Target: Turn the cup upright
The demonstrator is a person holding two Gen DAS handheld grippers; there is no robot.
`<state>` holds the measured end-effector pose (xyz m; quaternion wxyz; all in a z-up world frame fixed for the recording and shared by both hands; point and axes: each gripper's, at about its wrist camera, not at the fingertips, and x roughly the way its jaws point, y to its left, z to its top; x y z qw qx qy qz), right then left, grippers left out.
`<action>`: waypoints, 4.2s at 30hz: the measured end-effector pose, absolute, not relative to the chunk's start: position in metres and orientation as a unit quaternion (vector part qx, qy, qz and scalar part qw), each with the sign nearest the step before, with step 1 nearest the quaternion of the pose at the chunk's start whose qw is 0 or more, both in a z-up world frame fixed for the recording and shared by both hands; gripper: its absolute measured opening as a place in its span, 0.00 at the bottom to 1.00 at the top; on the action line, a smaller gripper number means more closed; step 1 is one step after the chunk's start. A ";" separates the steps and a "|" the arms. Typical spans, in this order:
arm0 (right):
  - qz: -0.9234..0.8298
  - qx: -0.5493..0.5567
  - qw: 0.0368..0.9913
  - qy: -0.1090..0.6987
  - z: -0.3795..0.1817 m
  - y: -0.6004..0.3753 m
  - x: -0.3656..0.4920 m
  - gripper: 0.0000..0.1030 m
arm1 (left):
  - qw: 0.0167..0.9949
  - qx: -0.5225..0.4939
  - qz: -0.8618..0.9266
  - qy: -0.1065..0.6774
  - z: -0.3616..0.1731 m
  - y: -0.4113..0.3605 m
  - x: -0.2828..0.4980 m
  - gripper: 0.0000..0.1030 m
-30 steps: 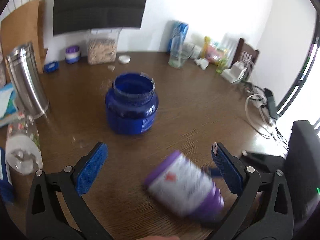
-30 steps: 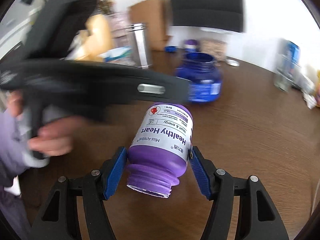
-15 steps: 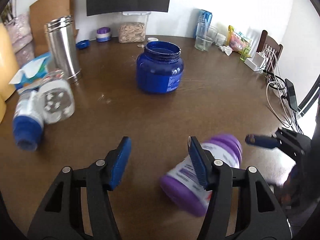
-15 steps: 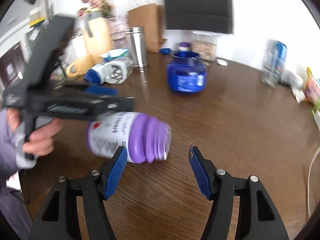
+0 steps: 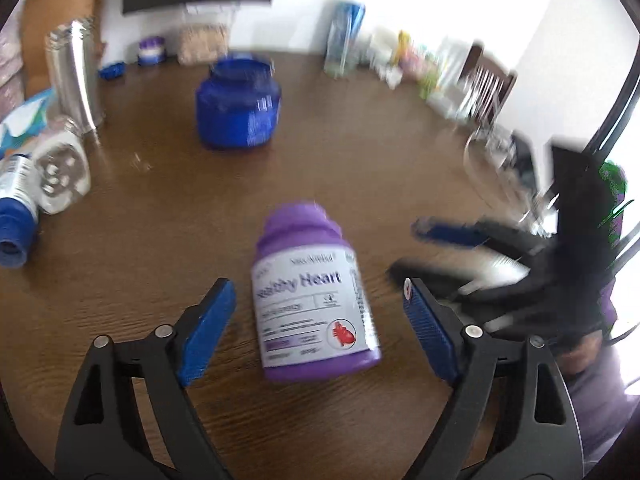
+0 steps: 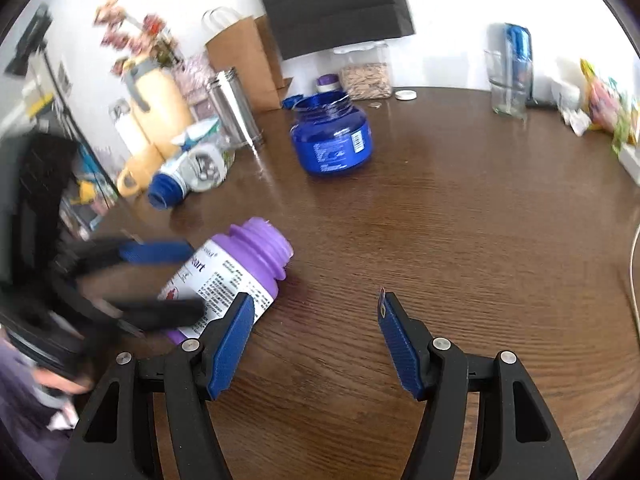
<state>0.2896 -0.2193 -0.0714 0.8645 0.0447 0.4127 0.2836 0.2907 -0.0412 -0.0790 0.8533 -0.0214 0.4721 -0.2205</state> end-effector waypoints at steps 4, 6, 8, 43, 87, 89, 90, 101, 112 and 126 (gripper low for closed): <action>0.289 0.079 0.848 0.437 -0.066 -0.229 0.296 0.66 | 0.849 -0.035 -0.204 0.486 -0.092 -0.040 0.296 0.59; 0.315 0.113 0.829 0.448 -0.066 -0.231 0.299 0.72 | 0.865 -0.030 -0.202 0.459 -0.086 -0.038 0.286 0.58; 0.349 0.149 0.808 0.451 -0.065 -0.229 0.302 0.85 | 0.878 -0.038 -0.200 0.433 -0.079 -0.033 0.273 0.58; 0.307 -0.100 0.882 0.344 -0.079 -0.104 0.268 0.66 | 0.912 -0.076 -0.041 0.400 -0.060 0.024 0.188 0.75; 0.216 -0.007 0.923 0.319 -0.001 -0.199 0.039 0.81 | 0.948 -0.016 0.102 0.301 -0.002 -0.012 -0.003 1.00; 0.216 -0.006 0.923 0.318 0.000 -0.199 0.038 0.81 | 0.948 -0.016 0.102 0.301 -0.002 -0.012 -0.003 1.00; 0.215 -0.006 0.924 0.317 0.000 -0.199 0.038 0.81 | 0.948 -0.016 0.102 0.301 -0.002 -0.012 -0.003 1.00; 0.216 -0.007 0.925 0.312 0.001 -0.198 0.037 0.81 | 0.948 -0.013 0.101 0.302 -0.001 -0.014 -0.003 1.00; 0.216 -0.008 0.926 0.311 0.001 -0.200 0.036 0.81 | 0.948 -0.011 0.102 0.301 -0.001 -0.013 -0.004 1.00; 0.218 -0.010 0.925 0.311 0.002 -0.200 0.036 0.81 | 0.946 -0.010 0.105 0.306 -0.002 -0.011 -0.002 1.00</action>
